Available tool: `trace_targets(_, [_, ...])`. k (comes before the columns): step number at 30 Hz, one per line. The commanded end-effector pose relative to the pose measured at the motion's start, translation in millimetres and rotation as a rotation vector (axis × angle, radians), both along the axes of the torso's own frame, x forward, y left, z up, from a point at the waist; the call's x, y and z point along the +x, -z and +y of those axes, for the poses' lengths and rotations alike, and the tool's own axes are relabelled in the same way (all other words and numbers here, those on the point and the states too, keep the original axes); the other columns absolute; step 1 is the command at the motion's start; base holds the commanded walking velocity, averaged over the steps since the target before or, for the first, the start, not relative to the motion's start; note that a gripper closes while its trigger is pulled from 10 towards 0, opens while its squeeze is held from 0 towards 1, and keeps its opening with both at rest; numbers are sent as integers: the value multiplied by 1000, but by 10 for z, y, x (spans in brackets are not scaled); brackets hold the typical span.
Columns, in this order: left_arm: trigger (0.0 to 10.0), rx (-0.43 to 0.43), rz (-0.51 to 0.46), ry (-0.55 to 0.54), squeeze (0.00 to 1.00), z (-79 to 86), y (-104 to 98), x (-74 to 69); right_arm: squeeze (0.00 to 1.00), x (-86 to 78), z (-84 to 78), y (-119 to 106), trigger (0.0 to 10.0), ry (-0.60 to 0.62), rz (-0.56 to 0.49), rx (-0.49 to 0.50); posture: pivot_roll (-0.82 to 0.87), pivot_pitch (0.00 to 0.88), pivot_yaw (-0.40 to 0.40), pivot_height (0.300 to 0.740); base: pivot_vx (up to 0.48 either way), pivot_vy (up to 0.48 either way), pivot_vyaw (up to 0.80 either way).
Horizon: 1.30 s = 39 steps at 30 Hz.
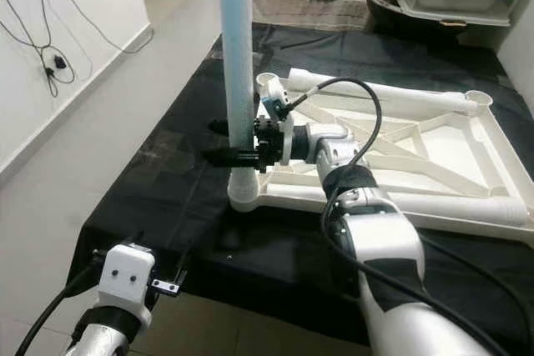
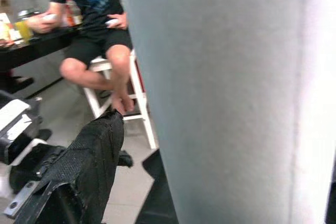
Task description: Building children table
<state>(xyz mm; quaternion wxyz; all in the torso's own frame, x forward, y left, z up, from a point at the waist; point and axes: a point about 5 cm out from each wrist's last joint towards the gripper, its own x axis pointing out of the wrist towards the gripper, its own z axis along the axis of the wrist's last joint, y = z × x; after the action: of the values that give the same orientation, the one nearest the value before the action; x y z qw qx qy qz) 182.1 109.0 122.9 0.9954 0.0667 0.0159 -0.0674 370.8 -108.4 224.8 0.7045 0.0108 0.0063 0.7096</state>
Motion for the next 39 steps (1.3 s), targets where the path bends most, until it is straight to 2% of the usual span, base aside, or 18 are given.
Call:
trace_targets(1, [10000,12,17,6,0,3,33,-18,0,-38,111,-1,4275,-65,-23,7,113,91,6,740,0,0,0])
trace_targets(3, [10000,13,17,7,0,3,33,-18,0,-43,127,0,4275,-72,-26,4,113,91,6,740,0,0,0])
trace_targets(4, [10000,13,17,8,0,4,34,-16,0,-58,154,19,0,-85,-26,-2,113,88,5,740,0,0,0])
trace_targets(13, [10000,16,16,8,0,12,43,3,0,-89,168,101,0,-96,-30,-19,110,85,7,740,0,0,0])
trace_targets(16, [10000,18,18,8,0,22,58,21,0,-84,125,148,0,-50,-39,-15,105,77,10,740,0,0,0])
trace_targets(21, [10000,23,20,10,0,42,79,49,0,-81,-14,238,0,102,-61,8,90,70,23,740,0,0,0])
trace_targets(23, [10000,27,22,14,0,69,100,78,0,-30,-104,270,0,344,-111,28,78,57,35,740,0,0,0])
trace_targets(25, [10000,27,22,14,0,69,100,78,0,-30,-104,270,0,344,-111,28,78,57,35,740,0,0,0])
trace_targets(27, [10000,34,24,19,0,90,118,104,0,12,-179,347,0,635,-128,22,63,52,47,740,0,0,0])
trace_targets(29, [10000,34,24,19,0,90,118,104,0,12,-179,347,0,635,-128,22,63,52,47,740,0,0,0])
trace_targets(30, [10000,37,25,21,0,98,124,115,0,16,-209,391,0,747,-123,15,62,50,46,740,0,0,0])
trace_targets(32, [10000,43,24,22,0,113,129,135,0,16,-335,549,0,1127,-85,-54,62,49,48,740,0,0,0])
trace_targets(33, [10000,43,24,22,0,113,129,135,0,16,-335,549,0,1127,-85,-54,62,49,48,740,0,0,0])
trace_targets(34, [10000,44,24,22,0,115,130,138,0,9,-397,592,0,1260,-79,-90,62,49,48,740,0,0,0])
trace_targets(35, [10000,44,24,22,0,115,130,138,0,9,-397,592,0,1260,-79,-90,62,49,48,740,0,0,0])
trace_targets(37, [10000,45,22,20,0,120,128,142,0,-38,-452,596,0,1501,-85,-142,65,51,43,740,0,0,0])
trace_targets(38, [10000,45,22,20,0,120,128,142,0,-38,-452,596,0,1501,-85,-142,65,51,43,740,0,0,0])
trace_targets(39, [10000,46,21,17,0,122,129,141,0,-66,-445,579,0,1627,-60,-131,65,51,43,740,0,0,0])
